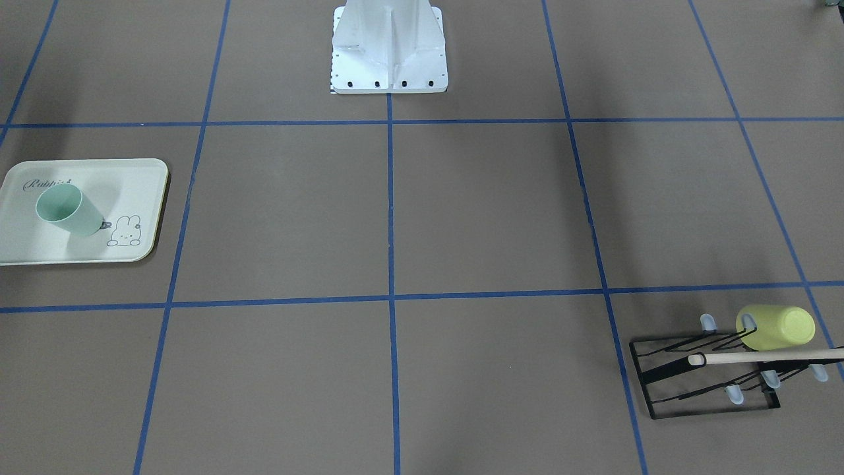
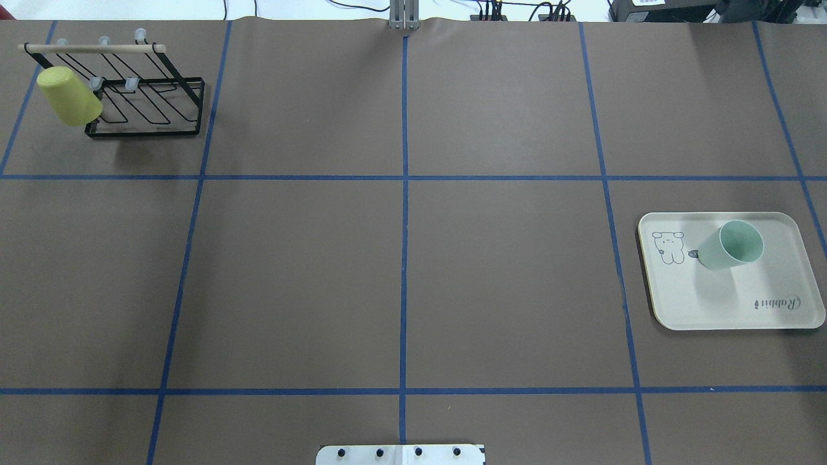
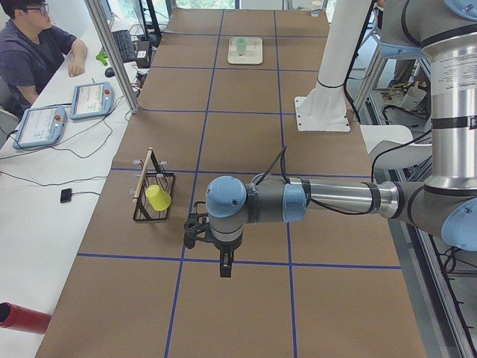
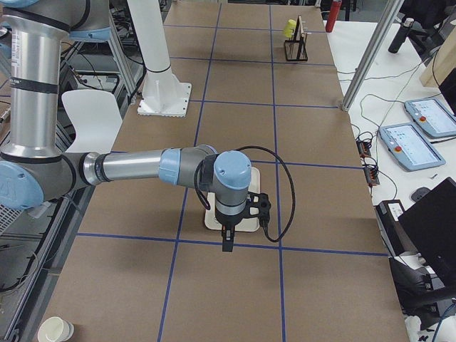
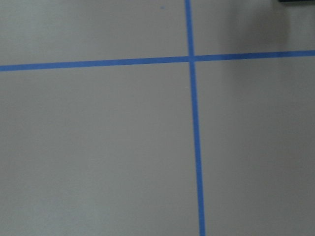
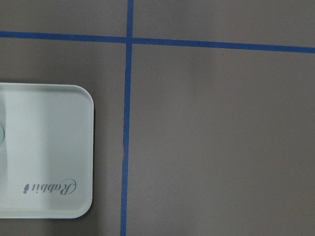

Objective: Left arm grabs green cup and hands to right arm on tray

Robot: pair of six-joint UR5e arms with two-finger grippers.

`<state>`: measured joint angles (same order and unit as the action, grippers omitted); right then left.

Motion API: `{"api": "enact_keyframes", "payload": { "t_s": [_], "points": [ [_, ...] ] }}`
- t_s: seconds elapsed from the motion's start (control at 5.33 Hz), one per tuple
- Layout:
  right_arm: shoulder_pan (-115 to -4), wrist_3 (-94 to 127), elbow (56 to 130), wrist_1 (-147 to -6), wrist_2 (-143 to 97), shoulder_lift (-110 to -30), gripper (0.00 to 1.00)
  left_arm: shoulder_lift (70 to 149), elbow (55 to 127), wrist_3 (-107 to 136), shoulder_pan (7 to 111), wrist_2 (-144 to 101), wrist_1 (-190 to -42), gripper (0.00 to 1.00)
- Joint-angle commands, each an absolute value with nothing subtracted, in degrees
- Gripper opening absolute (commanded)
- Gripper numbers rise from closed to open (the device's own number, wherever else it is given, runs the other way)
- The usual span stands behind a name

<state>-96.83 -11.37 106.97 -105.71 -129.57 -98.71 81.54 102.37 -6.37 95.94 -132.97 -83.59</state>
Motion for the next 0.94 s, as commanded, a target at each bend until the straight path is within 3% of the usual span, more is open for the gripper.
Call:
{"api": "enact_keyframes", "payload": {
  "t_s": [0.0,0.75],
  "points": [
    [-96.77,-11.42,106.96,-105.64,-129.55,-98.35,1.00,81.39,103.09,-6.24,95.98,-132.45,-83.67,1.00],
    [-96.77,-11.34,106.96,-105.21,-129.73,-98.44,1.00,81.30,103.18,-6.42,95.89,-132.54,-88.33,1.00]
  ]
}}
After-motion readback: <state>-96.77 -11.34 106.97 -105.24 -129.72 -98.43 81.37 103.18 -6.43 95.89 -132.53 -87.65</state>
